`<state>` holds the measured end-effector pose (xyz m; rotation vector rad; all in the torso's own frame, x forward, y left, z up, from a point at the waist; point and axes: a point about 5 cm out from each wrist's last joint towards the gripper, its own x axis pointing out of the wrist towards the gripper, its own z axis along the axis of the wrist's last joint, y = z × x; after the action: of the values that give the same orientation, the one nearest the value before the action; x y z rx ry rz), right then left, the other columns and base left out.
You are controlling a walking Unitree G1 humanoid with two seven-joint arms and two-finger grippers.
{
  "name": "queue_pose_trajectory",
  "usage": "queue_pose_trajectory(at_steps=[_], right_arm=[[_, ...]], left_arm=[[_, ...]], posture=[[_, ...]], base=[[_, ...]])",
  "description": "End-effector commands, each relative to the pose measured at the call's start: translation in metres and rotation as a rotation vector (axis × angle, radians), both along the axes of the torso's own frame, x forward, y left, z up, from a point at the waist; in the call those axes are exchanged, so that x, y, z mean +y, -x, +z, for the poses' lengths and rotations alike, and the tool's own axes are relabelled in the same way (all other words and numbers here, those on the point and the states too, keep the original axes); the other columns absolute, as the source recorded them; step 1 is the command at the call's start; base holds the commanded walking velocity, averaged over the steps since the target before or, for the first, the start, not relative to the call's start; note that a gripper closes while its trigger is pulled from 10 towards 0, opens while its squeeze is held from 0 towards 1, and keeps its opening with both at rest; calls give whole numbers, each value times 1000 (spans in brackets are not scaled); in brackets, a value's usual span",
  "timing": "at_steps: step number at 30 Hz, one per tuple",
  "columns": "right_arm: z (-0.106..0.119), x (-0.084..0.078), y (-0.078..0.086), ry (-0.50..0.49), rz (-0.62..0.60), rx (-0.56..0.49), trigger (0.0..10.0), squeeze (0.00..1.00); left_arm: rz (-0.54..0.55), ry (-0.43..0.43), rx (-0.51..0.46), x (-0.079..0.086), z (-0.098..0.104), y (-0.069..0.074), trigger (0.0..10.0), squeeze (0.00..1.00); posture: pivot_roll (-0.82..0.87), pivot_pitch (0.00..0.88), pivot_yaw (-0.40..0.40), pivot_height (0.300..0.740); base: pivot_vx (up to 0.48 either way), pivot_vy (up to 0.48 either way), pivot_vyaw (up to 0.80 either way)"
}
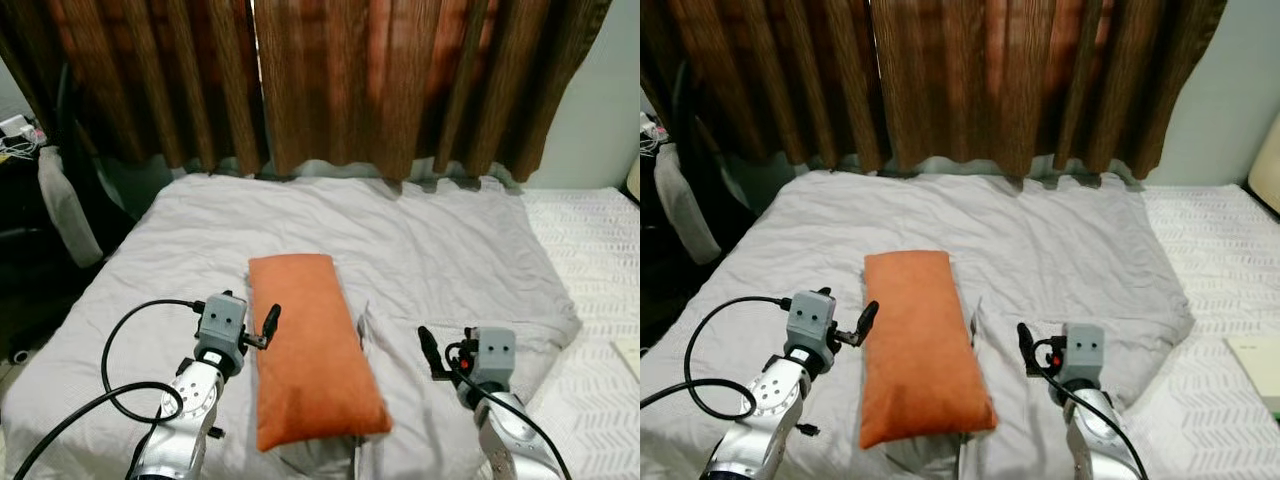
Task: Clean up the room
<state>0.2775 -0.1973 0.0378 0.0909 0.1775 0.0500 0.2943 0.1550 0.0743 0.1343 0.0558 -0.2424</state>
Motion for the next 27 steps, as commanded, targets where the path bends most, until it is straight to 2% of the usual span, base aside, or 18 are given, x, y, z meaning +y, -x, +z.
queue_pose_trajectory(at_steps=[1, 3, 4, 18, 23, 25, 27], right_arm=[[2, 10, -2, 0, 34, -11, 10000, 0], [2, 11, -2, -2, 42, -9, 10000, 0], [2, 11, -2, -3, 44, -9, 10000, 0], [1, 19, -6, -23, 82, -5, 10000, 0], [1, 24, -9, -32, 88, 1, 10000, 0], [3, 27, -12, -49, 86, 1, 10000, 0], [5, 34, -19, -109, 88, 12, 10000, 0]], left_arm=[[44, -8, 16, 13, -4, 1, 10000, 0], [45, -25, -2, 15, -2, 3, 10000, 0], [43, -8, -9, 14, -1, 4, 10000, 0], [40, 5, -10, 15, -2, 4, 10000, 0], [-18, -12, 17, 10, -3, -2, 10000, 0], [-4, -20, 25, 13, -2, -5, 10000, 0], [25, -2, 26, 21, 0, -9, 10000, 0]], posture=[[-37, 0, 7, 740], [-34, 0, 5, 740], [-31, 0, 4, 740], [-16, 0, -6, 740], [-16, 0, -3, 740], [-17, 0, 0, 740], [-26, 22, 9, 740]], base=[[0, 0, 0], [0, 0, 0], [0, 0, 0], [463, 0, 0], [472, 0, 0], [0, 0, 0], [0, 0, 0]])
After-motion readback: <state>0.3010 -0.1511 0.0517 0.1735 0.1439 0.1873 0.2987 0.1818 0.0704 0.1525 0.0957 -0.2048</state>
